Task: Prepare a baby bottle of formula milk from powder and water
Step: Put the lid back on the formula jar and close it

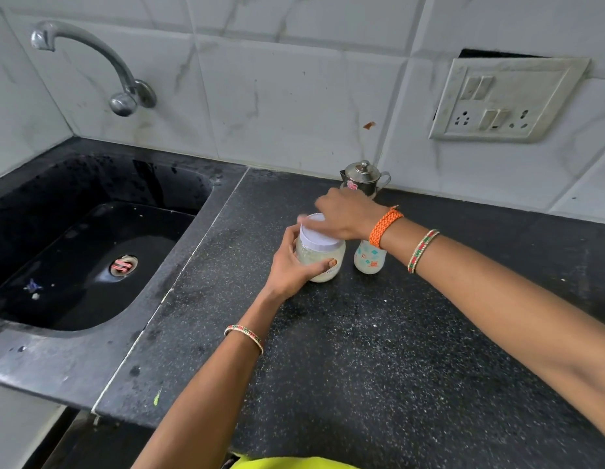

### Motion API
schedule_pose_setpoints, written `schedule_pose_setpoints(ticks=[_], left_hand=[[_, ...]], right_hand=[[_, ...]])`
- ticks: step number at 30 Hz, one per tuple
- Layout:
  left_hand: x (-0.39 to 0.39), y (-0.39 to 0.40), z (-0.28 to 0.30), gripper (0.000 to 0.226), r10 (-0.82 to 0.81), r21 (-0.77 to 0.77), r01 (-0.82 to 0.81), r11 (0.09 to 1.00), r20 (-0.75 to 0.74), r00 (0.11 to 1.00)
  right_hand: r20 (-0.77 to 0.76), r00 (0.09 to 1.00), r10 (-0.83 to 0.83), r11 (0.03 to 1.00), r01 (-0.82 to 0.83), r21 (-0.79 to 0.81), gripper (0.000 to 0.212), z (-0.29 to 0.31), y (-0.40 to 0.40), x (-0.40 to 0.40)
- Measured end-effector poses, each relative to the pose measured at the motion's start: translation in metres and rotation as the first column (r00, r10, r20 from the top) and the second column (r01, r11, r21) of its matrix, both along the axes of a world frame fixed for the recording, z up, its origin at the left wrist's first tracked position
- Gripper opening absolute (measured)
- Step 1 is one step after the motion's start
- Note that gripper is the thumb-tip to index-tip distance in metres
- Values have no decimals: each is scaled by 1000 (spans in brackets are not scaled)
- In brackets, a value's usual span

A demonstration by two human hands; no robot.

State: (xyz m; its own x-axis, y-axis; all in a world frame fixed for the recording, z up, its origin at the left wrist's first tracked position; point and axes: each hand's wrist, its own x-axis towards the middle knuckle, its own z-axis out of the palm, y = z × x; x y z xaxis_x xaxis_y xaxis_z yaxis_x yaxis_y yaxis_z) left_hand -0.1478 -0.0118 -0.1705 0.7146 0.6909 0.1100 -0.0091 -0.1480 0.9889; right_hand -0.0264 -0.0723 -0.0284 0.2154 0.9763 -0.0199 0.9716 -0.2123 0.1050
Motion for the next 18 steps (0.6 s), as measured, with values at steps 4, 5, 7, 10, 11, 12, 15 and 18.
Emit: schedule_pose_setpoints(ticks=[4,5,7,10,11,12,15,18], left_hand=[[0,1,0,84,5,-4,-5,1000,-16,1000],[0,1,-1,83,0,-7,-1,1000,-18,1000],[1,3,-2,80,-3,-5,3,1000,-8,1000],[1,2,-2,77,15,-6,-15,1000,-5,1000],[1,-1,-1,76,31,-4,-31,1000,-2,1000],[2,-4,0,75,53,0,-53,999,5,999],[3,-11,3,71,116,15,-116,993,24,993],[4,-13,6,71,121,20,-121,992,29,992]], right_hand=[[180,983,22,959,-71,273,64,11,1,-1],[145,984,105,941,-146,306,59,12,0,0],[64,952,300,921,-307,241,42,11,-5,1],[-49,957,287,957,-289,-28,53,-5,-12,5],[-97,970,225,972,-230,-50,55,-10,-13,7],[-153,973,174,983,-182,-38,56,-15,-13,9],[-256,963,82,997,-77,29,53,-21,-12,12],[-205,979,17,1000,-12,26,54,-24,-10,6]])
